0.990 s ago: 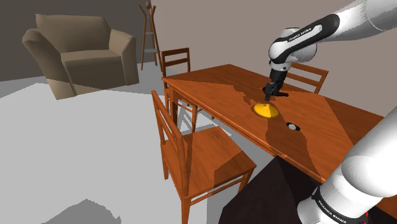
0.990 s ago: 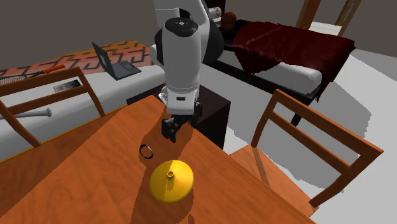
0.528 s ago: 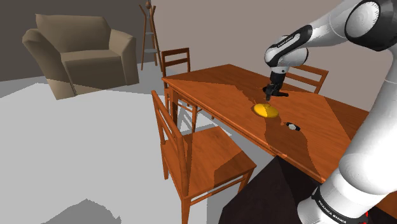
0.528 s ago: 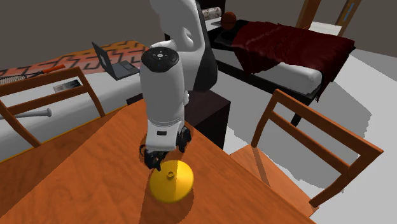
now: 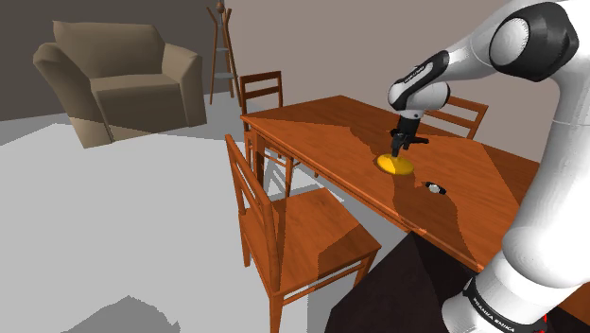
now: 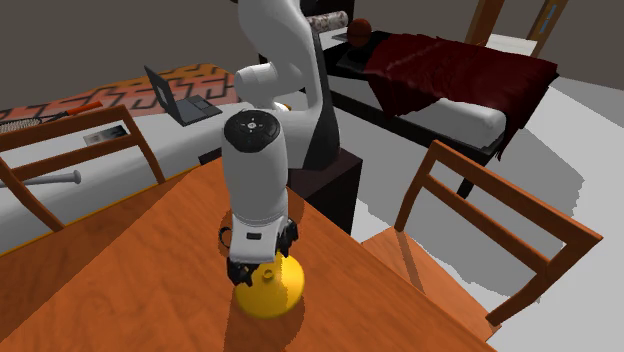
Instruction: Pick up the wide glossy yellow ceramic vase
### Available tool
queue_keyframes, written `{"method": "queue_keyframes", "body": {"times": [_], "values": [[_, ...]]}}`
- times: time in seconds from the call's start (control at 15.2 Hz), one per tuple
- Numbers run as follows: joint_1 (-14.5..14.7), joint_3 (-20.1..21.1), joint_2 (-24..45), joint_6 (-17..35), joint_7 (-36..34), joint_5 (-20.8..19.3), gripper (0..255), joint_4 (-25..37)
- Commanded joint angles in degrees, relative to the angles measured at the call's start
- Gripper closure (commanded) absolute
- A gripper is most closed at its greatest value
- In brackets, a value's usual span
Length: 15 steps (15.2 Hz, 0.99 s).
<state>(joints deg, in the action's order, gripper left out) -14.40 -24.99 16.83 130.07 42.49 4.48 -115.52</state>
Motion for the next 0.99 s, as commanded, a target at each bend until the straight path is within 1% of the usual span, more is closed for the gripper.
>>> {"method": "queue_keyframes", "body": {"times": [0.0,0.07,0.13,0.73,0.92], "values": [[-0.24,0.18,0.92,1.10,0.36,0.51,0,-0.22],[-0.24,0.18,0.91,1.10,0.36,0.51,0,-0.23],[-0.26,0.18,0.93,1.09,0.39,0.52,255,-0.21],[-0.24,0.18,0.92,1.10,0.36,0.51,255,-0.22],[0.04,-0.15,-0.51,-0.85,-0.06,-0.27,255,0.42]]}}
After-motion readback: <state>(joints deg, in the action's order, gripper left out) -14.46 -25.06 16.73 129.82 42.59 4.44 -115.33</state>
